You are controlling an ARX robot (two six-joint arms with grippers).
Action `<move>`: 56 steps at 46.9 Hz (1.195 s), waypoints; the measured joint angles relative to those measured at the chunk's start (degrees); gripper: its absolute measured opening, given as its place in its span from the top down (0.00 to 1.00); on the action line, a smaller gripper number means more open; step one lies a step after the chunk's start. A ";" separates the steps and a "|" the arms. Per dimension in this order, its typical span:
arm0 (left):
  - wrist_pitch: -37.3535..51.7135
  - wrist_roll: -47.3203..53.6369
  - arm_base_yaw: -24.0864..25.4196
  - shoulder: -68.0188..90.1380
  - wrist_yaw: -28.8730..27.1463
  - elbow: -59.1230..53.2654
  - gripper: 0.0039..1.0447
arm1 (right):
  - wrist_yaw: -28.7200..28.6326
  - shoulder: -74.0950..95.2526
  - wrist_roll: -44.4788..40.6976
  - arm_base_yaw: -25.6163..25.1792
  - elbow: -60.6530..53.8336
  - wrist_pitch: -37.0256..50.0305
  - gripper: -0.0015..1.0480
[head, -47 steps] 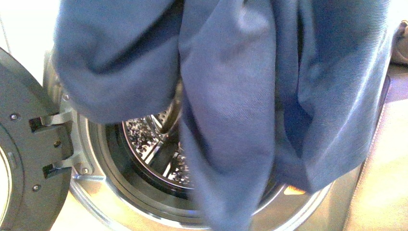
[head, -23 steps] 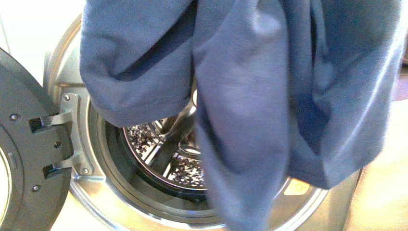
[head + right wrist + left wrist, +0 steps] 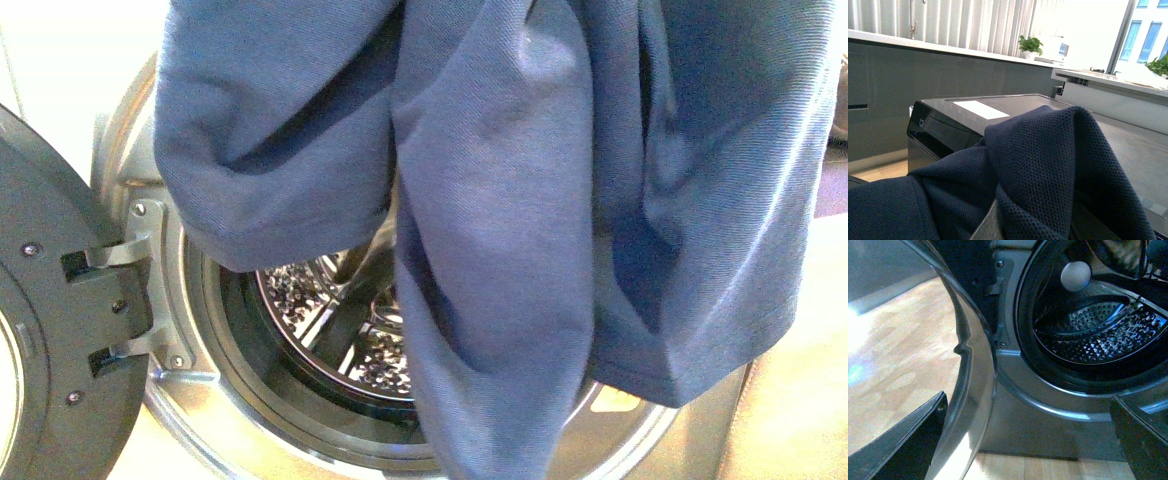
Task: Put clothes into washing machine
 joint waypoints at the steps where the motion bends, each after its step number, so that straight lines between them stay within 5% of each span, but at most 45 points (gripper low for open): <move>1: 0.00 -0.02 0.00 0.00 0.00 0.00 0.06 | 0.00 0.00 0.00 0.00 0.00 0.00 0.91; 7: 0.00 0.00 0.00 0.00 0.00 0.00 0.06 | 0.00 0.00 0.00 0.00 0.00 0.00 0.91; 14: 7.74 -2.93 5.22 4.79 14.40 0.02 0.06 | 0.00 0.00 0.00 0.00 0.00 0.00 0.91; 20: 16.00 -3.76 6.12 14.64 15.41 1.81 0.06 | 0.02 0.00 0.00 0.00 0.00 0.00 0.91; 36: 33.00 -4.02 2.97 41.38 17.33 21.73 0.06 | 0.00 0.00 0.00 0.00 0.00 0.00 0.91; 56: 46.95 -8.24 -2.60 57.53 37.66 36.79 0.06 | 0.00 0.00 0.00 0.00 0.00 0.00 0.91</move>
